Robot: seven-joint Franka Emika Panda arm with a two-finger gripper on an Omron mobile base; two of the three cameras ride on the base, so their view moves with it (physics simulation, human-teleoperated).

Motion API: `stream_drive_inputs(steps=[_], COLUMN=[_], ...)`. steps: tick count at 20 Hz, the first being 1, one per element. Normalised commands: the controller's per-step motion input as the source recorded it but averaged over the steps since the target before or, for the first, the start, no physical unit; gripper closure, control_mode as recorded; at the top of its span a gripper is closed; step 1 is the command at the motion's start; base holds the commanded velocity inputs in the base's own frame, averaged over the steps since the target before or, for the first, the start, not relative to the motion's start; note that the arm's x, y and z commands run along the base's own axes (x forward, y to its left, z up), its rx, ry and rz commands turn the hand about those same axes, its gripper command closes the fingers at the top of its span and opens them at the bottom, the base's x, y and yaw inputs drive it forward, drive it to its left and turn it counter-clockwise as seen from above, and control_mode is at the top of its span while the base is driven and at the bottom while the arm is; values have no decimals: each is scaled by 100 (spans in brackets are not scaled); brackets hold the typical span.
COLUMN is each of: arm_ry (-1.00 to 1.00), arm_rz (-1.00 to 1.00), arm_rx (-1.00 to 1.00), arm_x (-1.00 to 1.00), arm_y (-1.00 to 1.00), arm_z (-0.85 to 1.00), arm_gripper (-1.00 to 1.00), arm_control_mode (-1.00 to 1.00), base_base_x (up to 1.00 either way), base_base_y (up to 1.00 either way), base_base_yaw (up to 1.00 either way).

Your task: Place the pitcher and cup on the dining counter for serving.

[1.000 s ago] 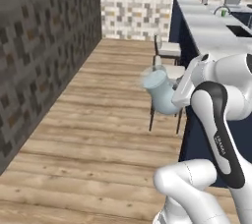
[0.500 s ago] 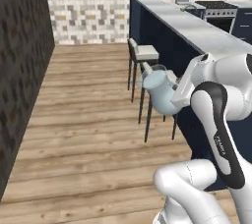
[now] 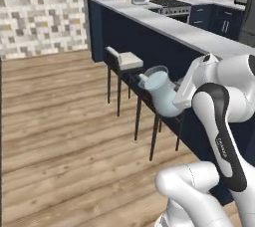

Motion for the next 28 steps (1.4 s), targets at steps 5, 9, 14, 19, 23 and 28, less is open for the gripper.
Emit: stream_drive_inputs(steps=[5,9,14,19,23,28], arm_ry=[0,0,0,0,0,0], arm_rz=[0,0,0,0,0,0], arm_rx=[0,0,0,0,0,0], arm_x=[0,0,0,0,0,0], arm_y=[0,0,0,0,0,0], arm_z=[0,0,0,0,0,0], arm_gripper=[100,100,100,100,100,100], arm_control_mode=[100,100,100,100,100,100], base_base_x=[87,82,87,83,74,70], base_base_y=[76,55,58,59,43,12], base_base_yaw=[-51,-51,-49,-48,-48,-44])
